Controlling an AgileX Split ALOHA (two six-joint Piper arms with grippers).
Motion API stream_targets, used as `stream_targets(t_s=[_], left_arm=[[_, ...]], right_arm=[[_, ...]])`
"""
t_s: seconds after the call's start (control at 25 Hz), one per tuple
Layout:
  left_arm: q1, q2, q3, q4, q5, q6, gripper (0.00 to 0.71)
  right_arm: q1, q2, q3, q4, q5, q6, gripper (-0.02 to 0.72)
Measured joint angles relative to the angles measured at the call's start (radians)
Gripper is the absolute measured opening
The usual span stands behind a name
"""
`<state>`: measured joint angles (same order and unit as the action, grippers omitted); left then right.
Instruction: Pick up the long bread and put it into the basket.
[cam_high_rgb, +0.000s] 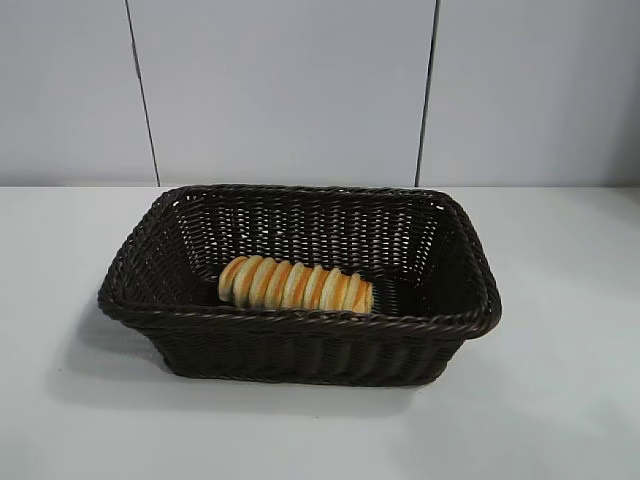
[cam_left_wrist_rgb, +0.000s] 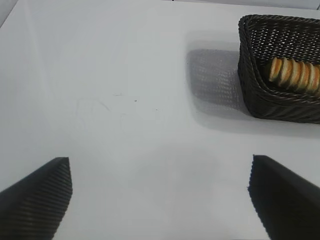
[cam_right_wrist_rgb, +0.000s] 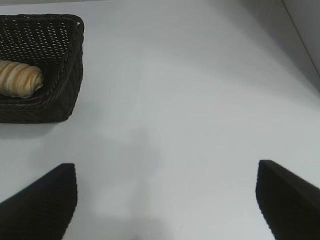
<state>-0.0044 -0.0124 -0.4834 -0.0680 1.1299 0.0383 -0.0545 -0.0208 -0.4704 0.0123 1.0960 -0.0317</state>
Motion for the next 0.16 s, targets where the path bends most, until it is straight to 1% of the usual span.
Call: stream_targets(t_s=[0.16], left_arm=[[0.0,0.0,0.0,0.0,0.0,0.0,0.694]], right_arm=[[0.0,0.0,0.0,0.0,-0.002,0.0,0.695]])
